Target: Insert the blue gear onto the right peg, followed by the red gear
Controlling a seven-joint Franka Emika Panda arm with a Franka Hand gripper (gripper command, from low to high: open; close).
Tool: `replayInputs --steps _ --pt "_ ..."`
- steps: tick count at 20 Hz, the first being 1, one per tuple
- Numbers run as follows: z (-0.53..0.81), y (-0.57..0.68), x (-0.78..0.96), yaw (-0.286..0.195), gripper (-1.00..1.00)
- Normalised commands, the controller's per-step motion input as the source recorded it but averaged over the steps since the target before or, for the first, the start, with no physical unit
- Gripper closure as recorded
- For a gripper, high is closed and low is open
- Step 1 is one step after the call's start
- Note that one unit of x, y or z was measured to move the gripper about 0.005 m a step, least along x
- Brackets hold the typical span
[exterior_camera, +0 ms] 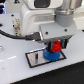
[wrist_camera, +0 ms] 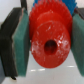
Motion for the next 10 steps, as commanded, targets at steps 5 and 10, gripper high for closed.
replayInputs --steps 5,10 --pt "0.08 -0.04 0.04 0.000 1.00" --pt "0.11 -0.01 0.06 0.000 1.00"
